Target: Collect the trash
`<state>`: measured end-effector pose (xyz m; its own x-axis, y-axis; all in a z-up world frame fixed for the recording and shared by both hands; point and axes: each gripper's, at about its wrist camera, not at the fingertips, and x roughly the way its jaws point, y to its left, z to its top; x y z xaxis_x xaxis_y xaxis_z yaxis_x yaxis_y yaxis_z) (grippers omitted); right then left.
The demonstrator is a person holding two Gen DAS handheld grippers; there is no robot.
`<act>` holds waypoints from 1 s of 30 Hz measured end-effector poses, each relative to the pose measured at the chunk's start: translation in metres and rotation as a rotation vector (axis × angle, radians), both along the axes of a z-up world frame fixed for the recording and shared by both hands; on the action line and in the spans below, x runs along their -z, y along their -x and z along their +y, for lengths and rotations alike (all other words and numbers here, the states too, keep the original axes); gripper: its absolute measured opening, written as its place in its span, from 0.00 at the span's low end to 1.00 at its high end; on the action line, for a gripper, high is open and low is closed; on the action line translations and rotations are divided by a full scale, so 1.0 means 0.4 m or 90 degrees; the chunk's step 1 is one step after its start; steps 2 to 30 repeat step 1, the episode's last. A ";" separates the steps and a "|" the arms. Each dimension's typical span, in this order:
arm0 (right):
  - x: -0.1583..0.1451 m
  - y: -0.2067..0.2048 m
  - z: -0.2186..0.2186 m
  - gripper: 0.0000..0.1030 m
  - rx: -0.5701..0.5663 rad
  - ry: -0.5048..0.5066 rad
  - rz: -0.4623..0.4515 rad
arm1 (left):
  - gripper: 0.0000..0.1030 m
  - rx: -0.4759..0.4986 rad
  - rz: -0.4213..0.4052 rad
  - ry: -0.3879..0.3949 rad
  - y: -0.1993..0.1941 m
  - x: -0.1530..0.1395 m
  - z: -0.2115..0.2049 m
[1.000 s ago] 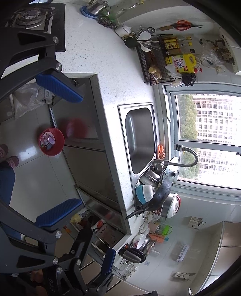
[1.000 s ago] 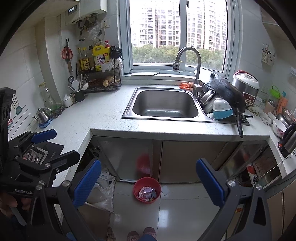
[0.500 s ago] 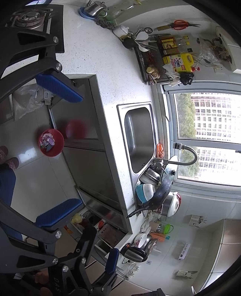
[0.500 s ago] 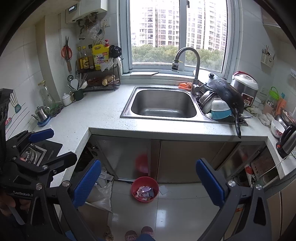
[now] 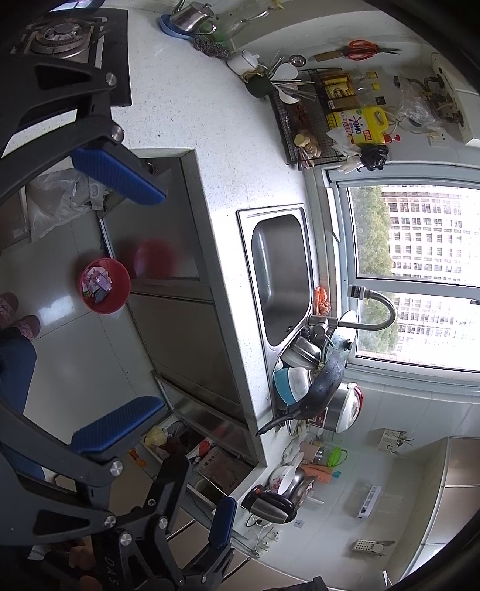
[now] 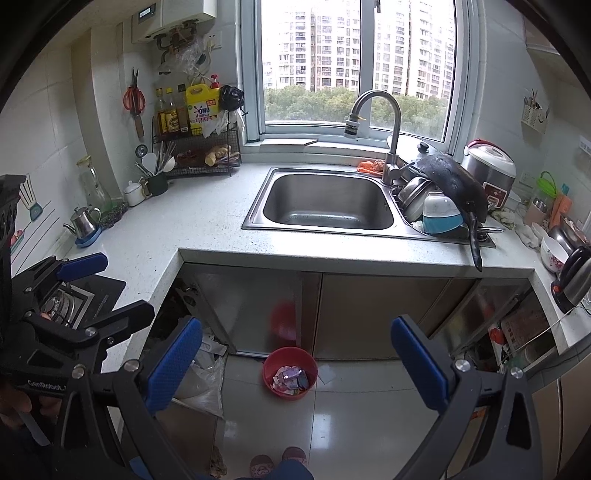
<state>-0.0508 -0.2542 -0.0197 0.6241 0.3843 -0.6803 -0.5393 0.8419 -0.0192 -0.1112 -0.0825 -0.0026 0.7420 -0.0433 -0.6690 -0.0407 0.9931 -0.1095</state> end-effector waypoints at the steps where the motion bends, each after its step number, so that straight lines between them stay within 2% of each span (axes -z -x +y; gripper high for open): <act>1: 0.000 0.001 0.001 0.99 0.001 0.001 0.001 | 1.00 0.002 0.001 0.001 -0.001 0.001 0.001; 30: 0.000 0.001 0.001 0.99 0.001 0.001 0.001 | 1.00 0.002 0.001 0.001 -0.001 0.001 0.001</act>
